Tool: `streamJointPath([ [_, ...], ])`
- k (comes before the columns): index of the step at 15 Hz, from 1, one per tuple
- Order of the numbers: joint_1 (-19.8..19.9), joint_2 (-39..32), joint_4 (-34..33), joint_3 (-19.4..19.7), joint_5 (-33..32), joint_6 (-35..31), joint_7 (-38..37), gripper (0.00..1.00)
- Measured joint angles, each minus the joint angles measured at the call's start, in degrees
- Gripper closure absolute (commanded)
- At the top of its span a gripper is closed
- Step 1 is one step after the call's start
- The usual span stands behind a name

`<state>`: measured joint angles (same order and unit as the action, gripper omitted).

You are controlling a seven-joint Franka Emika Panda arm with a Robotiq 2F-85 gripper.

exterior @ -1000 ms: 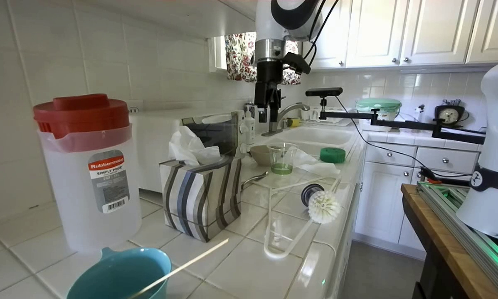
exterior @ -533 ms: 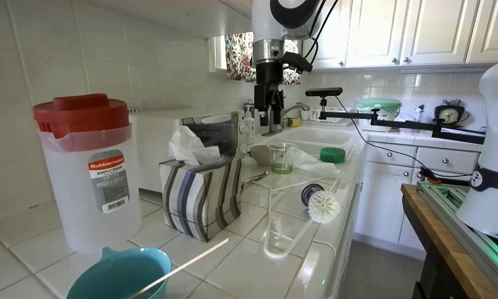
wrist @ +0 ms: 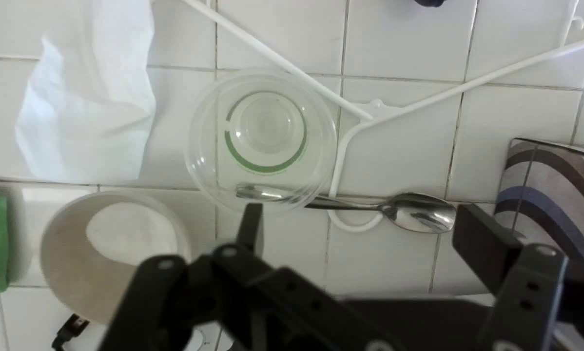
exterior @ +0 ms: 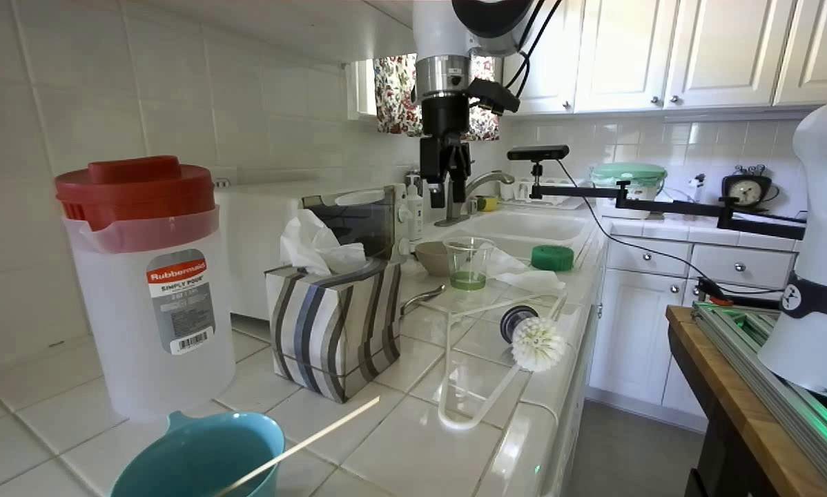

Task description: Turn the top knob of the microwave to the right

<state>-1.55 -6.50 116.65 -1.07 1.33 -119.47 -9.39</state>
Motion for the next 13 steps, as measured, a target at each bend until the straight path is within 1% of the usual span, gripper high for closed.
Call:
streamJointPath([
  [5, -0.03, 0.20, 0.00, -0.01, 0.58, -1.30, -1.87, 0.00],
  [13, -0.03, 0.46, 0.00, 0.00, 0.63, -1.45, -2.06, 0.00],
])
